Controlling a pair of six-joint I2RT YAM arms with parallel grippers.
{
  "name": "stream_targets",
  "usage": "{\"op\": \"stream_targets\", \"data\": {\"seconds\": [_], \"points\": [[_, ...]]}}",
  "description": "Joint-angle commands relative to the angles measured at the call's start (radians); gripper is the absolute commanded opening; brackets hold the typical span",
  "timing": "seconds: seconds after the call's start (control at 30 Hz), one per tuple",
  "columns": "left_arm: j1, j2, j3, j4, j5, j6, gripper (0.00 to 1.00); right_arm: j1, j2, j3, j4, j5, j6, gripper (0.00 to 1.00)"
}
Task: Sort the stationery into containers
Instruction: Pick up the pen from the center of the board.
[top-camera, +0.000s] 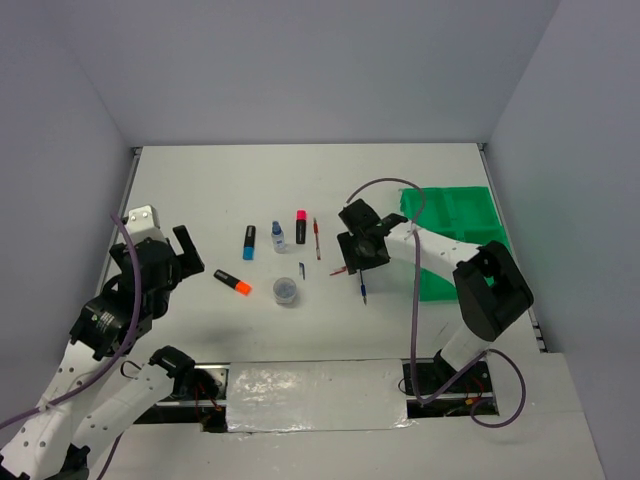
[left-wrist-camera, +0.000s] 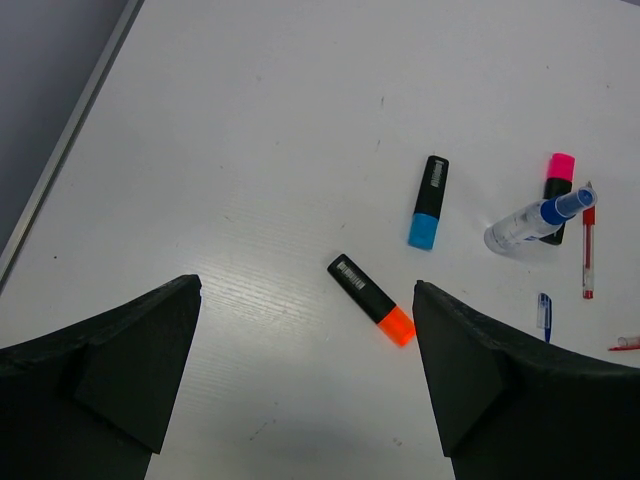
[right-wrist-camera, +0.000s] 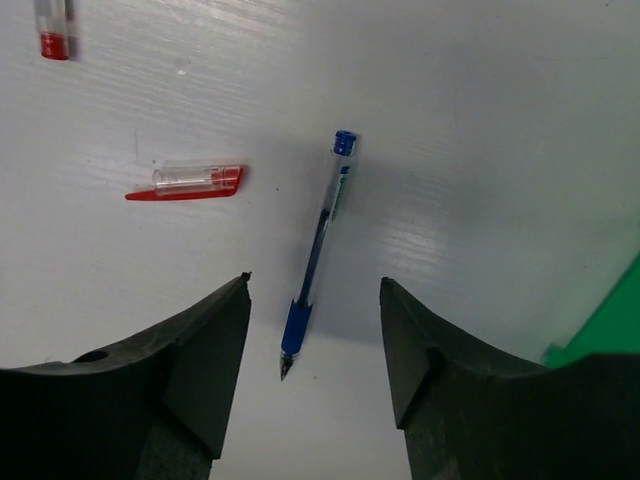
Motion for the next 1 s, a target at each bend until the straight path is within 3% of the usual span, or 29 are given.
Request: {"op": "stream_targets", "data": {"seconds": [0.0,0.47,0.5,0.57,0.7,0.97], "points": [[0.003,-0.003,-0.003,0.046,0.01,0.015,0.99,0.002,0.01,-0.012,0.054,0.004,0.039,0.6],[0.003,-0.006,-0.005,0.046,0.009,0.015,0.99,-0.023,0.088,-0.089,0.114,-0.096,0.054,0.4],[0.002,-0.007,-0.005,0.044,0.009,0.015,0.99,-0.023,0.096,-0.087,0.111,-0.085,0.054,0.31],[0.002,-0.007,-0.005,0.044,0.005,0.013,0.99,-0.03,0.094,-0.087,0.107,-0.082,0.054,0.24],[0.002,-0.009,-0.005,0.044,0.005,0.015,0.99,-0.053,0.047,-0.104,0.111,-0.075,0.065,0.0],[0.002,-0.007,-0.008,0.051,0.018,0.019,0.99,-0.134,-0.171,-0.235,0.309,-0.058,0.225,0.0]]}}
